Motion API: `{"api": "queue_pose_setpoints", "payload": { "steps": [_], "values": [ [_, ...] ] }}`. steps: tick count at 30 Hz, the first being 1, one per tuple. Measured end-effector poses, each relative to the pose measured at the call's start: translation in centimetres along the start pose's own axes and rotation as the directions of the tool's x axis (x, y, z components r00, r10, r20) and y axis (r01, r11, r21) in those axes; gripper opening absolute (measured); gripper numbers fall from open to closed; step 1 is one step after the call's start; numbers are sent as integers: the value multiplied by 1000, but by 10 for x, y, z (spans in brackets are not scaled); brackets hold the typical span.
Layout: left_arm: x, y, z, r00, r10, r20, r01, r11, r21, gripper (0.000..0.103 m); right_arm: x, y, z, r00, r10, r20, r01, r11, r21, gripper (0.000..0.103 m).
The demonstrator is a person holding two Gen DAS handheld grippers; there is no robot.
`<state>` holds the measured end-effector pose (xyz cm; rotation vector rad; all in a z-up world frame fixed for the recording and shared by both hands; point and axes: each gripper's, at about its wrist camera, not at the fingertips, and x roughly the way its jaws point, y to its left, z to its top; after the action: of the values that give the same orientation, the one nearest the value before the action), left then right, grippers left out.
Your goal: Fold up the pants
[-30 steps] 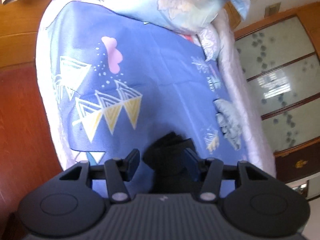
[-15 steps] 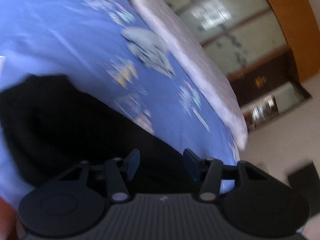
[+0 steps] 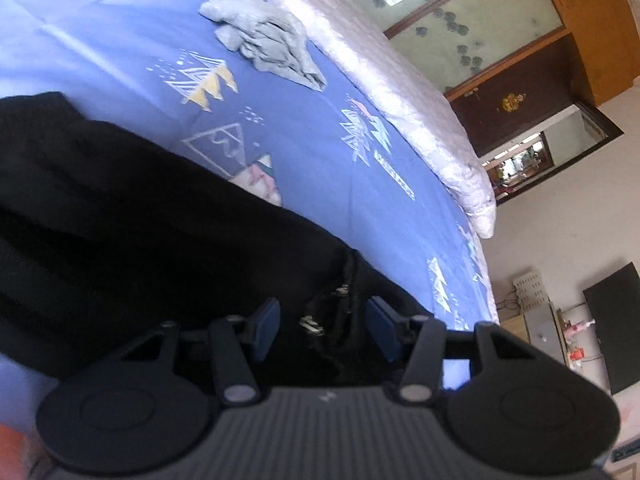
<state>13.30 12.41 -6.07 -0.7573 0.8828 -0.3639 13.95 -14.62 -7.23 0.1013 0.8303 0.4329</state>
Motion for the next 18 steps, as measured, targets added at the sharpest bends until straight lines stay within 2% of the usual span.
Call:
{"api": "queue_pose_setpoints", "payload": {
  "steps": [2, 6, 9, 10, 11, 16, 18],
  "values": [
    [10, -12, 0, 1000, -12, -11, 12, 1000, 29, 50, -15, -13, 3, 999, -36, 21, 36, 999, 37, 52],
    [39, -38, -6, 999, 34, -33, -29, 992, 123, 60, -22, -42, -1, 980, -200, 4, 199, 976, 87, 52],
    [64, -46, -12, 995, 67, -70, -54, 984, 169, 67, -24, -68, -7, 969, -247, -12, 245, 956, 160, 52],
    [73, -48, -15, 993, 90, -77, -74, 980, 182, 75, -25, -74, -10, 964, -264, -14, 262, 949, 174, 52],
    [81, -49, -18, 990, 113, -81, -96, 976, 194, 77, -29, -80, -14, 960, -279, -16, 277, 942, 188, 52],
    [107, -56, -35, 977, 168, -133, -131, 959, 250, 68, -21, -105, -34, 947, -308, -86, 320, 914, 250, 52],
    [112, -63, -43, 972, 209, -109, -167, 936, 310, 68, -15, -117, -43, 960, -260, -104, 280, 903, 325, 52]
  ]
}}
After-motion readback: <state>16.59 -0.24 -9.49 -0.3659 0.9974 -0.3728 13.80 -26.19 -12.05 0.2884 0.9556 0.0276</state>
